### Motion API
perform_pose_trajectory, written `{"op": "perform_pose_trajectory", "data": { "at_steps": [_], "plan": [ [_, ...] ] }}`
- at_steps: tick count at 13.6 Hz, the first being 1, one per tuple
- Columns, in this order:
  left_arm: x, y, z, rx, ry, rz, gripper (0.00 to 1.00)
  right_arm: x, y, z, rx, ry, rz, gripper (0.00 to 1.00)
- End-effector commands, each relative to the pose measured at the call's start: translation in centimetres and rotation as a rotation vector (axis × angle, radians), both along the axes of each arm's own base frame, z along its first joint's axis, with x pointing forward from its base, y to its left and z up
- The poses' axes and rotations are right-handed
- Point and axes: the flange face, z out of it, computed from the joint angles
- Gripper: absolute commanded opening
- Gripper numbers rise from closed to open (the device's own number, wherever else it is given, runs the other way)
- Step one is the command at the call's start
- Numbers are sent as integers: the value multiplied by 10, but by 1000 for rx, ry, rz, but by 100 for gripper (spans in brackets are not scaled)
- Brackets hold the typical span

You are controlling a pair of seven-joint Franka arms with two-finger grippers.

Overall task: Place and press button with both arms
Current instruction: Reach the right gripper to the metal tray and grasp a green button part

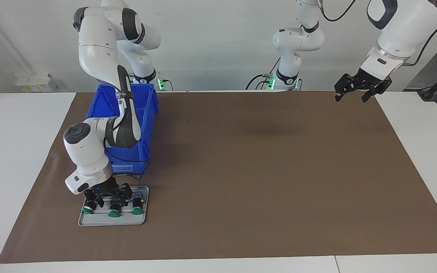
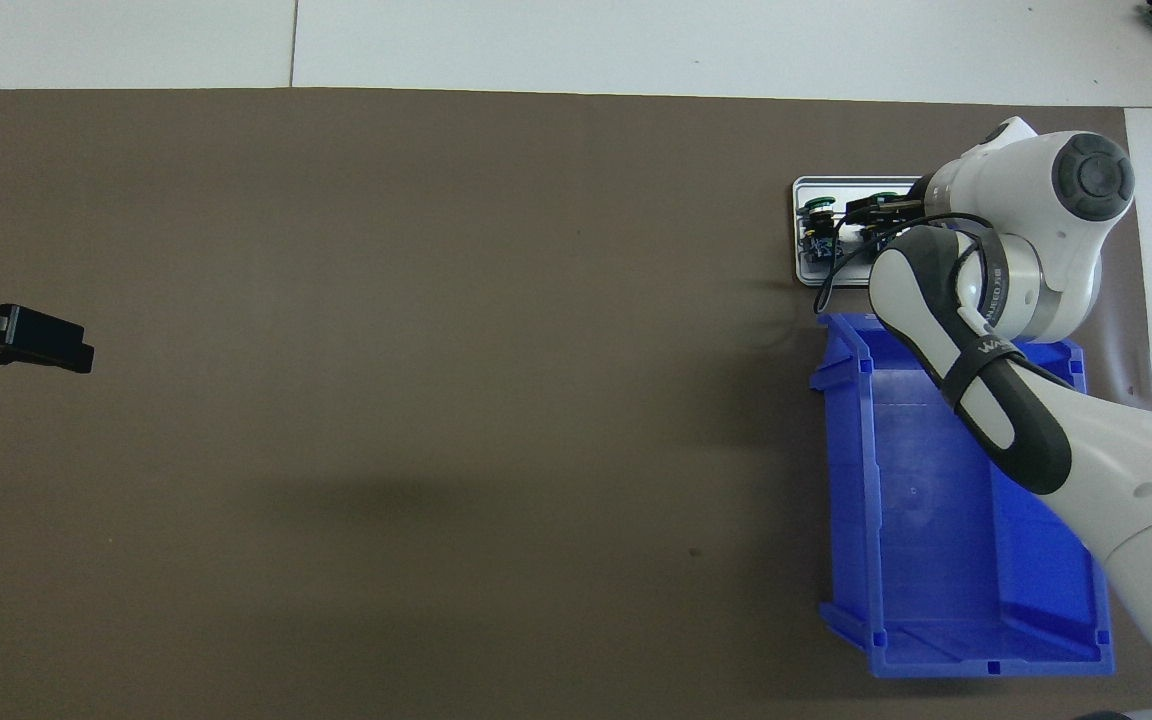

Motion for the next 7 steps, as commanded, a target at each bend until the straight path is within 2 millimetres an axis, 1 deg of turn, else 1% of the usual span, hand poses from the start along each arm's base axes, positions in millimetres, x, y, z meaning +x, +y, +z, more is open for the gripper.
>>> {"op": "perform_pose_trajectory", "data": {
  "at_steps": [1, 2, 3, 4, 5, 6, 7],
  "plan": [
    [-5, 2, 1, 0, 6, -3, 100, -6, -2, -12, 11, 7, 15, 74],
    [-5, 2, 1, 0, 6, -3, 100, -8, -1, -15, 11, 14, 18, 68],
    [-5, 2, 1, 0, 6, -3, 100, -7, -4, -14, 9, 11, 15, 64],
    [-5, 2, 1, 0, 6, -3, 100, -7, -5, -14, 4, 11, 17, 62],
    [-5, 2, 1, 0, 6, -3, 100, -7, -7, -14, 3, 9, 15, 58],
    [-5, 2, 1, 0, 6, -3, 100, -7, -10, -13, 2, 6, 10, 22],
    [-5, 2, 1, 0, 6, -3, 100, -5, -6, -9, 2, 0, 13, 0]
  ]
}}
